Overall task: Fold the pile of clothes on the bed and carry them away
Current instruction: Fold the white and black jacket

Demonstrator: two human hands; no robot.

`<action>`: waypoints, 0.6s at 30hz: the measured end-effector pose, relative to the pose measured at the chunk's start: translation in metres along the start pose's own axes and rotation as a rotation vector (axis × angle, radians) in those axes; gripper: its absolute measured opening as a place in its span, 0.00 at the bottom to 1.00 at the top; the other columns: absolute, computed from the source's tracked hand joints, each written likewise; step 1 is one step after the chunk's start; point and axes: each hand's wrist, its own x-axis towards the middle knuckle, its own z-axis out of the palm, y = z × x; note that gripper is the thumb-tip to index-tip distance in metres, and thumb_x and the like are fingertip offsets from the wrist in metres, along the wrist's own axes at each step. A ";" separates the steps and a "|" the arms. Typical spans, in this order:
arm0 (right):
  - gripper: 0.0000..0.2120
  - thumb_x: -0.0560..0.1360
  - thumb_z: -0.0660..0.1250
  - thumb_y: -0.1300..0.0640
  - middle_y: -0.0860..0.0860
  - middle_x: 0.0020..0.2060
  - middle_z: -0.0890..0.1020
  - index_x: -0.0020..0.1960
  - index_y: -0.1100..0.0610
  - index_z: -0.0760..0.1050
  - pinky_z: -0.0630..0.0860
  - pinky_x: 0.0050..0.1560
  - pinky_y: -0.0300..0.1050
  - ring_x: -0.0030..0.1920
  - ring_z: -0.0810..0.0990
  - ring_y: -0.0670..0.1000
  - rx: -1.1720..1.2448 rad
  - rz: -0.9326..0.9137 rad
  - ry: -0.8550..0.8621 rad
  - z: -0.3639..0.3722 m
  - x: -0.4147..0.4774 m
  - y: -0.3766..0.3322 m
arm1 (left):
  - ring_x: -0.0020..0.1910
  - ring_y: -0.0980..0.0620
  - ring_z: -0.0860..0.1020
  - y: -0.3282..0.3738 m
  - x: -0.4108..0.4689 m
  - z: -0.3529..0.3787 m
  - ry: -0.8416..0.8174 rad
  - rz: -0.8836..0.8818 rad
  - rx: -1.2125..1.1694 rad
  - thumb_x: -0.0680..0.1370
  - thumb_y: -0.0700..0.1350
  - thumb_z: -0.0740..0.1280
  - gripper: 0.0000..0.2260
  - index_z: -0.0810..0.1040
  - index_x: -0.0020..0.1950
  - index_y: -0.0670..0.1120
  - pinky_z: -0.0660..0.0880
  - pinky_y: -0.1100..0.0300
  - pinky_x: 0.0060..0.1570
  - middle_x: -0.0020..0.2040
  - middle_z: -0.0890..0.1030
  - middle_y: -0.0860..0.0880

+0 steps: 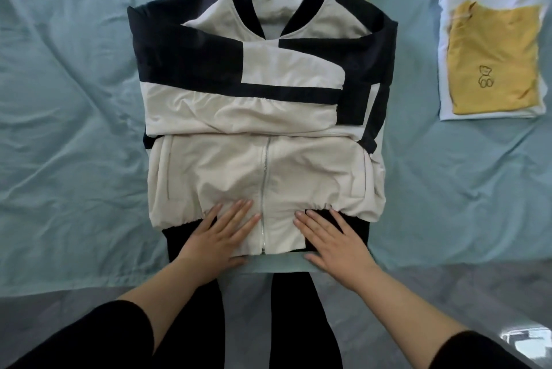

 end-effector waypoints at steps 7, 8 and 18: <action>0.33 0.75 0.55 0.60 0.52 0.78 0.51 0.78 0.58 0.50 0.51 0.76 0.57 0.77 0.53 0.51 -0.087 -0.024 0.019 -0.008 0.005 0.004 | 0.74 0.43 0.64 0.004 0.007 -0.016 0.009 0.006 0.060 0.75 0.44 0.58 0.31 0.55 0.78 0.44 0.66 0.41 0.68 0.75 0.66 0.40; 0.31 0.75 0.50 0.64 0.52 0.77 0.54 0.78 0.59 0.53 0.56 0.75 0.55 0.77 0.56 0.51 -0.073 -0.017 0.049 -0.011 0.004 0.002 | 0.74 0.42 0.63 0.005 0.007 -0.018 -0.022 0.004 0.048 0.76 0.41 0.57 0.31 0.53 0.79 0.44 0.65 0.41 0.69 0.75 0.64 0.39; 0.12 0.77 0.59 0.56 0.52 0.54 0.80 0.59 0.52 0.75 0.72 0.51 0.45 0.55 0.77 0.56 0.603 0.303 -0.261 -0.084 0.018 0.039 | 0.49 0.51 0.77 -0.031 0.026 -0.101 -0.275 -0.450 -0.984 0.78 0.38 0.57 0.12 0.80 0.49 0.46 0.72 0.62 0.48 0.47 0.81 0.50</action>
